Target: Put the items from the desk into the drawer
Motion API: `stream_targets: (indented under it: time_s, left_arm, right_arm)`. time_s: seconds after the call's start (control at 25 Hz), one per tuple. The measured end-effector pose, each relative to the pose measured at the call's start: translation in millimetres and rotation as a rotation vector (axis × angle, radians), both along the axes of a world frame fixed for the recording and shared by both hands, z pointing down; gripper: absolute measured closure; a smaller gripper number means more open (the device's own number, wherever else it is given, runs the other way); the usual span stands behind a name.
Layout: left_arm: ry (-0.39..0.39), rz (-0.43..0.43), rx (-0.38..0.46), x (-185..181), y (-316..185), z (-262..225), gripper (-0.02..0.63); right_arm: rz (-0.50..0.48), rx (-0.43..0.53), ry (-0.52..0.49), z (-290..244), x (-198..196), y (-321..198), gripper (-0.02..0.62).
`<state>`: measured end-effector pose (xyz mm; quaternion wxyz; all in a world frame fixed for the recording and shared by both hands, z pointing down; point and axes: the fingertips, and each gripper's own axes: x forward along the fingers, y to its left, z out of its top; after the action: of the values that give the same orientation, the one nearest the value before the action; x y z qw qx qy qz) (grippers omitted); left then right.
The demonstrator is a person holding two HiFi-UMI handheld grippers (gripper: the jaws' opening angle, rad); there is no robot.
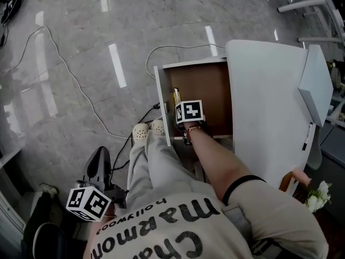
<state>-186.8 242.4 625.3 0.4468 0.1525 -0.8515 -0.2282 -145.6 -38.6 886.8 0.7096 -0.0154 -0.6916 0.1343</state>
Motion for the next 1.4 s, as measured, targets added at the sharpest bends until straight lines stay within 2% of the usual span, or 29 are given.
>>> stream_targets:
  time_s: [0.2, 0.44, 0.72, 0.84, 0.96, 1.04, 1.12, 1.4]
  left_arm:
    - [-0.006, -0.009, 0.000, 4, 4, -3, 0.604]
    - [-0.024, -0.009, 0.007, 1, 9, -16, 0.604]
    - [-0.113, 0.049, 0.047, -18, 1, -53, 0.604]
    - [-0.126, 0.071, 0.064, -21, -3, -71, 0.604]
    - [-0.158, 0.124, 0.097, -31, -17, -88, 0.604]
    - [-0.194, 0.173, 0.122, -37, -31, -102, 0.604]
    - [-0.230, 0.227, 0.143, -40, -46, -119, 0.604]
    - [-0.315, 0.405, 0.222, -46, -92, -165, 0.604]
  right_arm:
    - [-0.010, 0.011, 0.003, 0, 0, 0, 0.476]
    - [0.022, 0.006, 0.021, -9, 1, 1, 0.456]
    - [0.001, 0.023, -0.024, -56, 0, 11, 0.458]
    - [0.018, 0.040, -0.030, -87, 11, 17, 0.475]
    - [0.048, 0.054, -0.034, -120, 16, 23, 0.521]
    - [0.049, 0.061, -0.060, -146, 16, 27, 0.592]
    - [0.066, 0.050, -0.113, -174, 13, 33, 0.592]
    - [0.231, 0.002, -0.340, -270, 4, 34, 0.592]
